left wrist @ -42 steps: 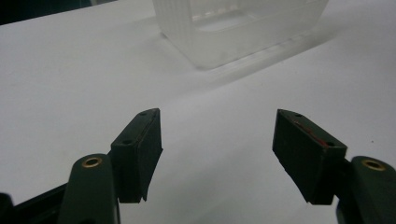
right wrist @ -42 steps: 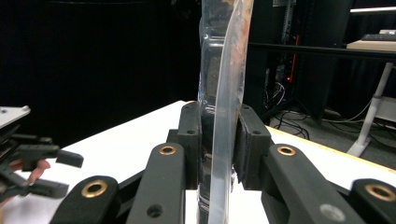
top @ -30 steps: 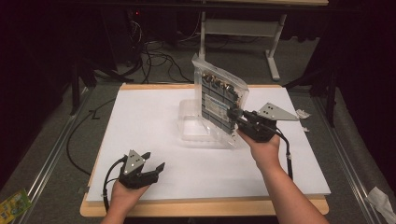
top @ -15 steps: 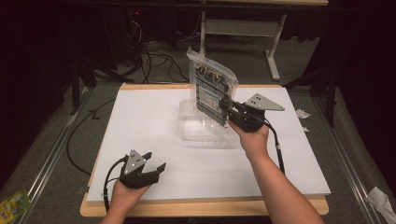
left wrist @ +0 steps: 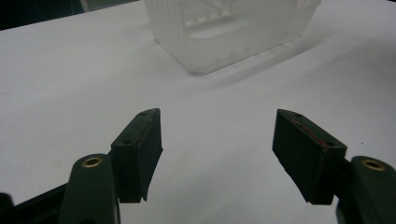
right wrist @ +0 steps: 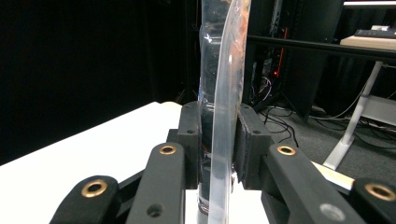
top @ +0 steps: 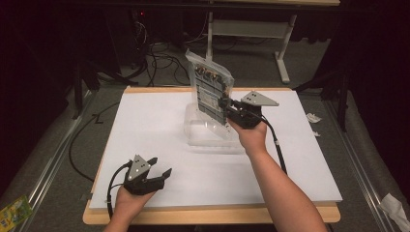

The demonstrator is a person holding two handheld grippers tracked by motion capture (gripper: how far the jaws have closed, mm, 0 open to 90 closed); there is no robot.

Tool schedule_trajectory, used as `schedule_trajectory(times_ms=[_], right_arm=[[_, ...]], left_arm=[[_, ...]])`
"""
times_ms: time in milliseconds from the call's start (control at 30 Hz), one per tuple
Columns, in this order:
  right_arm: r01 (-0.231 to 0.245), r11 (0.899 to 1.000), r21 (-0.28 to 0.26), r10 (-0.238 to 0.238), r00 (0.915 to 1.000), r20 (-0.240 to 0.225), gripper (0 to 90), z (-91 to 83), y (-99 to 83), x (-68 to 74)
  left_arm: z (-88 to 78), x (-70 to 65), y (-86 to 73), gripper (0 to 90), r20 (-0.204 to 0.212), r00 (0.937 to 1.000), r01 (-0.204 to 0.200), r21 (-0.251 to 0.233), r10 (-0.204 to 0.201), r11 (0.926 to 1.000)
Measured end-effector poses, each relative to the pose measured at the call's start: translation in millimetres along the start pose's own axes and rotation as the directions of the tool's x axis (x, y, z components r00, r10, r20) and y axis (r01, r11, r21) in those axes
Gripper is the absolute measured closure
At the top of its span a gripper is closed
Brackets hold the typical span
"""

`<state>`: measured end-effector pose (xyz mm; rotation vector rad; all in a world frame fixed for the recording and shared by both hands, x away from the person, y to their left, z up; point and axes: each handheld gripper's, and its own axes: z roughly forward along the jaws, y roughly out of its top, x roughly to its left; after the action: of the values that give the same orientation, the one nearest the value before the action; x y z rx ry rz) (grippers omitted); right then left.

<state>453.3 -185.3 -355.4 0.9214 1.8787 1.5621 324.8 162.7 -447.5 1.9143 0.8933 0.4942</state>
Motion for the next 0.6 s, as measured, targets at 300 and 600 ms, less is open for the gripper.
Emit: schedule_trajectory(times_ms=[300, 600], right_arm=[[0.035, 0.999, 0.024, -0.035, 0.9994, 0.007, 76.3, 17.1, -6.0, 0.5], [0.064, 0.996, 0.064, -0.064, 0.9979, -0.001, 76.2, 28.0, -18.8, -2.6]], left_arm=[[1.4, 0.9, 0.0, 33.4, -0.001, 1.0, 0.003, 0.004, -0.003, 1.0], [2.0, 0.2, 0.0, 33.4, 0.002, 1.0, 0.001, 0.007, -0.001, 1.0]])
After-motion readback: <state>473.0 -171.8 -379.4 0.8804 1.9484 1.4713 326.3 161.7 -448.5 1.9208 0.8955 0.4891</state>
